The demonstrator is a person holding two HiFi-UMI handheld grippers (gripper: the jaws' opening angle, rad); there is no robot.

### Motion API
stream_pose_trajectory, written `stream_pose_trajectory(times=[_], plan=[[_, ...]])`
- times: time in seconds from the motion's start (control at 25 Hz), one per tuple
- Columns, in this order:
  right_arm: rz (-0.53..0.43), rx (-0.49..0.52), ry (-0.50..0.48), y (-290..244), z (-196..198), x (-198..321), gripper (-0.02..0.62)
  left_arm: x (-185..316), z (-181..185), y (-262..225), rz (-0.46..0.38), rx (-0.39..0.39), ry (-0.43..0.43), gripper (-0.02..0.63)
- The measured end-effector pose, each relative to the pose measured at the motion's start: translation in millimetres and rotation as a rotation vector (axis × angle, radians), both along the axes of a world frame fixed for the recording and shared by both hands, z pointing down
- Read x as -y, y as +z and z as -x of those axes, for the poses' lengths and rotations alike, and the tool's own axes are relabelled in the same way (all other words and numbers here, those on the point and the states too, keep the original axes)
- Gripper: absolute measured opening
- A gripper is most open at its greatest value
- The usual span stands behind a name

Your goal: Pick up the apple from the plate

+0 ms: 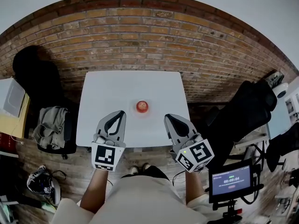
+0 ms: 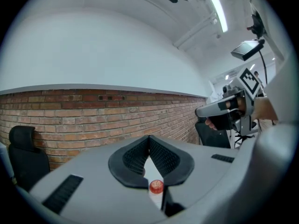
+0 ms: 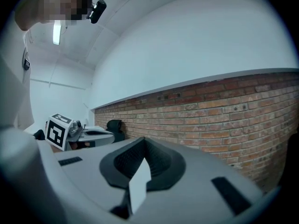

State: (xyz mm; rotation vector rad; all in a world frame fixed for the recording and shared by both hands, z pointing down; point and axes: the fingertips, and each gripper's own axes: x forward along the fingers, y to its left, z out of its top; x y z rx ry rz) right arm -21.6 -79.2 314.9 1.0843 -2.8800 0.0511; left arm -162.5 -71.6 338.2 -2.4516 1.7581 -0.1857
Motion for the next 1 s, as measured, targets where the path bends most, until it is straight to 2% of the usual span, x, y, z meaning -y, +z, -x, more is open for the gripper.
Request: stream_pose_trajectory(times=[0.24,0.6,1.0], plan=[[0.053,-0.029,-0.026,10,-17,32,0.002,27,-19,-9,0.010,0.024,-0.018,0.005],[0.066,-0.054,-0.130,11,-28,44,0.002,40,-47,-16,0.049,0.098,-0.021,0.005],[0.069,-0.062,-0.244,20,-33,53,0.002,44,-70,-13,0.063,0.117,-0.037,0.006]])
